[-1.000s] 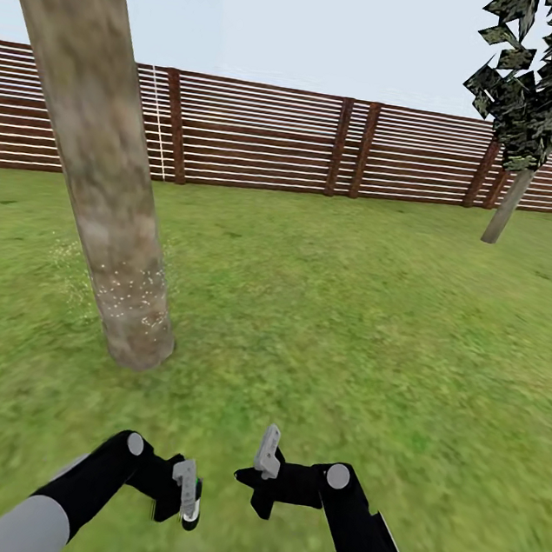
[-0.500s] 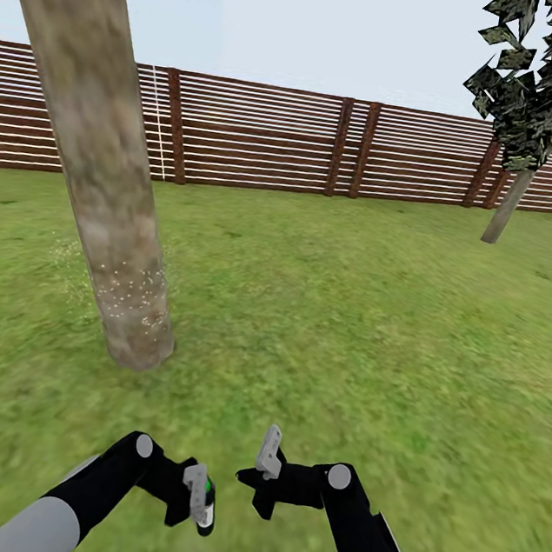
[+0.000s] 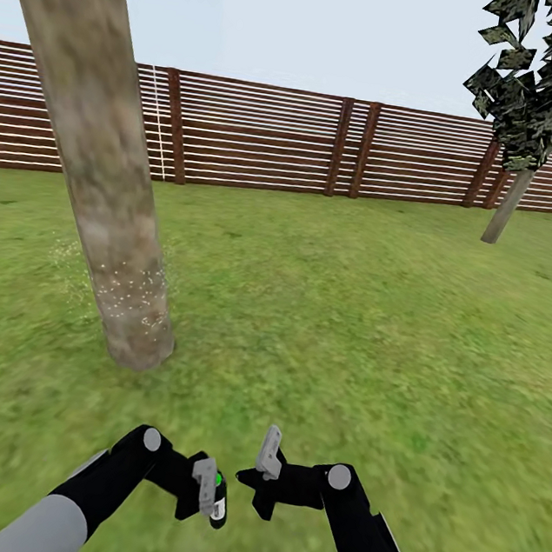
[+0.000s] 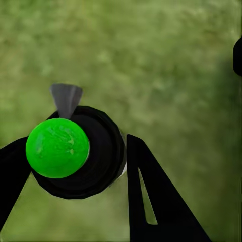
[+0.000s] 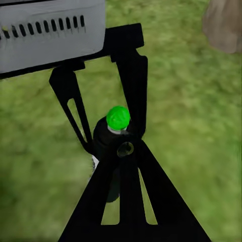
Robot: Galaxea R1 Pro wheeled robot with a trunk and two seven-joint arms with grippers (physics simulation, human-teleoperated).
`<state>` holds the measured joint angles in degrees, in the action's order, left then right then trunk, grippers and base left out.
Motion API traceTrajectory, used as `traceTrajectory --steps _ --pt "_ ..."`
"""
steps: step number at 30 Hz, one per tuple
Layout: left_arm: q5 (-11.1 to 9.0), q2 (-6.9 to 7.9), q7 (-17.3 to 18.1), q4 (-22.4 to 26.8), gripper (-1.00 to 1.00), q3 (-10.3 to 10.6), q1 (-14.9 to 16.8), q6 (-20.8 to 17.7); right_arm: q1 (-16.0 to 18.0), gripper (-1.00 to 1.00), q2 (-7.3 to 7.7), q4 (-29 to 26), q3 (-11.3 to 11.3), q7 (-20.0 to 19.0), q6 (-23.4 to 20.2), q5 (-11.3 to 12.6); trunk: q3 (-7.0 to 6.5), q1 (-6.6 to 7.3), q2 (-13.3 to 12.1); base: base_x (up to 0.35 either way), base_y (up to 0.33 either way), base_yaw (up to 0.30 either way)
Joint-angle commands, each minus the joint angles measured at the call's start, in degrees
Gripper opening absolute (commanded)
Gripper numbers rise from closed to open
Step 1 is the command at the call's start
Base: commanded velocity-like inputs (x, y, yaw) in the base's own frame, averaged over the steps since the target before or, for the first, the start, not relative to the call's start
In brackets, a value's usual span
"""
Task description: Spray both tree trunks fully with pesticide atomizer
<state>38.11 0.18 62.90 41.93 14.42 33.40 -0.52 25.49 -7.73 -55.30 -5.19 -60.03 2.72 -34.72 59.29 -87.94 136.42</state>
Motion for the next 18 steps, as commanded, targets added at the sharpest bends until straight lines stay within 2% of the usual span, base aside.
traceTrajectory --steps 1,18 --pt "0.00 0.00 0.02 0.21 -1.00 0.00 0.00 0.00 0.00 -1.00 0.00 -0.04 0.00 0.02 0.00 0.00 0.00 0.00 0.00 0.000 0.000 0.000" --pt "-0.03 -1.51 1.21 0.34 -1.00 0.08 0.00 0.08 0.00 -1.00 0.00 0.02 0.00 0.04 0.00 0.00 0.00 0.00 0.00 0.000 0.000 0.000"
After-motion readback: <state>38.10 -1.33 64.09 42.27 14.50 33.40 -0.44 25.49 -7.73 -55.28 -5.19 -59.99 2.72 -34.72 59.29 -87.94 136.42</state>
